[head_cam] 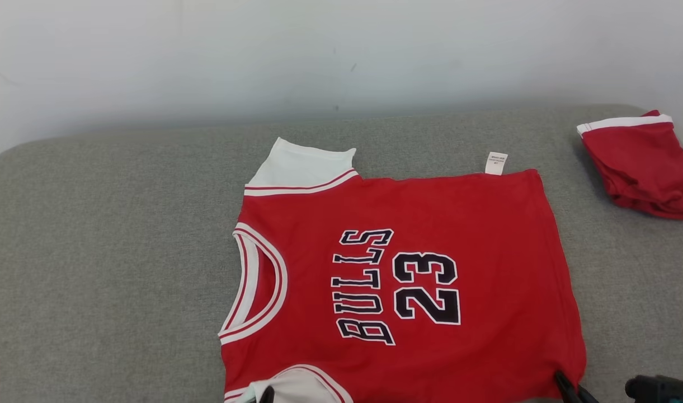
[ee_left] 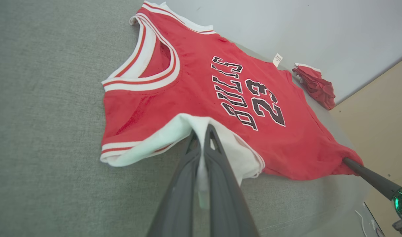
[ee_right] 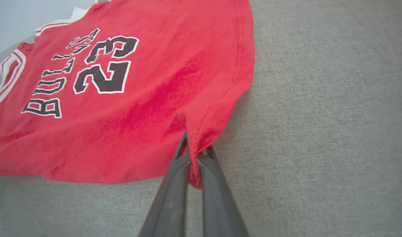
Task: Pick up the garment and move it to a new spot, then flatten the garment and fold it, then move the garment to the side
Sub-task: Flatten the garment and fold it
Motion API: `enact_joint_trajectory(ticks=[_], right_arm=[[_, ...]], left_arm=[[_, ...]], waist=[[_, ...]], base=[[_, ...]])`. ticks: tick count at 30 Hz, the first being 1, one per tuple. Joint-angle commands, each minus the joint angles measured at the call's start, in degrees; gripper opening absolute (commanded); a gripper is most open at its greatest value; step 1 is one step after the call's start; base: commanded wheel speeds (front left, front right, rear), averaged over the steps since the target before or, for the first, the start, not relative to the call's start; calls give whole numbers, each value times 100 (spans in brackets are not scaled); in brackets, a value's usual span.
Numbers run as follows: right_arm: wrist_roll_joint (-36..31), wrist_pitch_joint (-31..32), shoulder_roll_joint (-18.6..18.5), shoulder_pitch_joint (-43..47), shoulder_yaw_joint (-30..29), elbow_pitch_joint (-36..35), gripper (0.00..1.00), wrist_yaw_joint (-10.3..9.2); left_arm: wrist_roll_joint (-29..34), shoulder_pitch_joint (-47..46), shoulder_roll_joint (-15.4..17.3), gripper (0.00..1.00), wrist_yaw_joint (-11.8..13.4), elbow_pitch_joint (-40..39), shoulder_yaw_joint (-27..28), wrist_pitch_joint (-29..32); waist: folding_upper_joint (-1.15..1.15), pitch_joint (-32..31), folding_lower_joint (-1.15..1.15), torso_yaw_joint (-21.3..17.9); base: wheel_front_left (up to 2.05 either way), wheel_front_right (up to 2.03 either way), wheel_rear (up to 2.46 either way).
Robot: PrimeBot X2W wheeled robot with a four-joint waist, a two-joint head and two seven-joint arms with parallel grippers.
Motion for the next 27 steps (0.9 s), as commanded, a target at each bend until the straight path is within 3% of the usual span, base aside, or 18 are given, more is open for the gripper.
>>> enact_joint_trajectory(ticks=[1, 7, 15, 21, 27], right_arm=[[-45, 95, 103, -127, 8, -185, 0, -11], [-155, 499, 237, -412, -36, -491, 0, -11], [149, 893, 371, -1054, -52, -326, 0, -11], [275, 1007, 434, -1960, 12, 333, 0, -11], [256, 735, 463, -2606, 162, 1080, 0, -11]], left_arm=[[82, -184, 80, 0, -30, -18, 1, 51], [209, -827, 246, 0, -187, 25, -2, 375], [375, -1921, 358, 0, -476, 505, -59, 859], [299, -2863, 268, 0, -877, 1491, -45, 1132], [371, -3465, 70, 0, -1162, 2393, -54, 900]], waist=[[0, 6, 0, -96], [0, 76, 0, -222], [0, 328, 0, -347], [0, 604, 0, -483], [0, 709, 0, -509]], base=[[0, 0, 0], [0, 0, 0], [0, 0, 0], [0, 0, 0], [0, 0, 0]])
